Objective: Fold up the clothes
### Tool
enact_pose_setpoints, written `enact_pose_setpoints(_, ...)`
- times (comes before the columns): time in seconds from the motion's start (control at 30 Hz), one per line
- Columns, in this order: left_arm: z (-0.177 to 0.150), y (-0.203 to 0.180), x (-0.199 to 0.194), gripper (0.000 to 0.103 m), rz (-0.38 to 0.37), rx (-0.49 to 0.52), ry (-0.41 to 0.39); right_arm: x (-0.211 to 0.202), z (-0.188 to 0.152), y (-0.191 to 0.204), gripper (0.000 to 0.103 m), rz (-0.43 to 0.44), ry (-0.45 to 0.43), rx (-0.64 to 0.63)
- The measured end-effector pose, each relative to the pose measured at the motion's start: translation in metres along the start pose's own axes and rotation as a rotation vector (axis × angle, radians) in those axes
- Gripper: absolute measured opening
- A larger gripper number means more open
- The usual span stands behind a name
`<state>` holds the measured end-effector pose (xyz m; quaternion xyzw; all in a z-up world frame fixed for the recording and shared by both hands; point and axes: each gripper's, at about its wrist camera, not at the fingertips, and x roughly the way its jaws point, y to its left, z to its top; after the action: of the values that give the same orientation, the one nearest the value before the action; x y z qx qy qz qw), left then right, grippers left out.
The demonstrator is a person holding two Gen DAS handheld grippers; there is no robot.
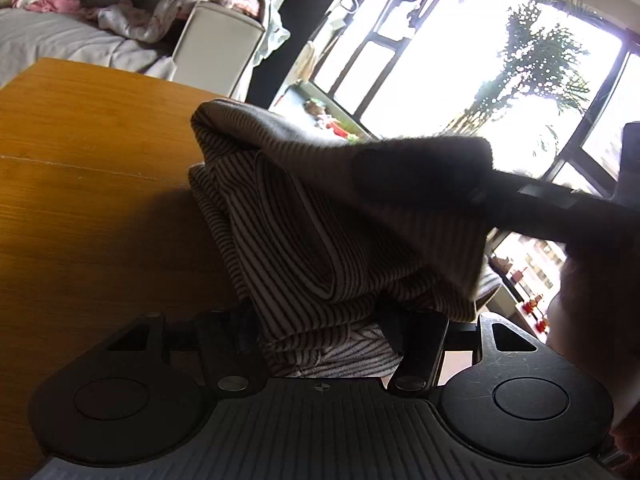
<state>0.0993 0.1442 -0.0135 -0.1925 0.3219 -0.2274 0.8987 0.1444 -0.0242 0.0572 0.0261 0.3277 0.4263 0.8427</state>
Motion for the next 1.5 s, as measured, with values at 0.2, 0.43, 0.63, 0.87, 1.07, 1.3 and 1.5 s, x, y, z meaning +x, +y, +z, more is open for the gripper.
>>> enact_pose_setpoints(0.2, -0.003, -0.010, 0.003, 0.068, 0.020, 0.040, -0.006, 0.001, 0.018, 0.001, 0.011, -0.020, -0.060, 0.000)
enact_pose_setpoints(0.43, -0.005, -0.014, 0.005, 0.068, 0.014, 0.038, -0.011, 0.000, 0.039, 0.002, 0.011, -0.047, -0.136, -0.008)
enact_pose_setpoints(0.63, -0.005, -0.011, 0.004, 0.068, 0.003, 0.024, -0.012, -0.009, 0.040, 0.000, 0.011, -0.057, -0.153, -0.009)
enact_pose_setpoints(0.87, -0.003, 0.000, -0.005, 0.069, -0.023, -0.001, -0.002, -0.025, 0.029, -0.007, 0.034, -0.060, -0.141, -0.005)
enact_pose_setpoints(1.07, 0.013, 0.018, -0.029, 0.071, -0.007, -0.022, -0.031, -0.061, 0.003, 0.007, 0.051, -0.212, -0.200, -0.179)
enact_pose_setpoints(1.3, 0.065, 0.013, -0.036, 0.069, -0.085, -0.044, -0.100, -0.045, -0.039, 0.039, 0.071, -0.232, -0.140, -0.394)
enact_pose_setpoints(1.5, 0.114, -0.003, 0.008, 0.068, -0.028, -0.020, -0.051, -0.029, -0.060, 0.047, 0.069, -0.312, -0.146, -0.463)
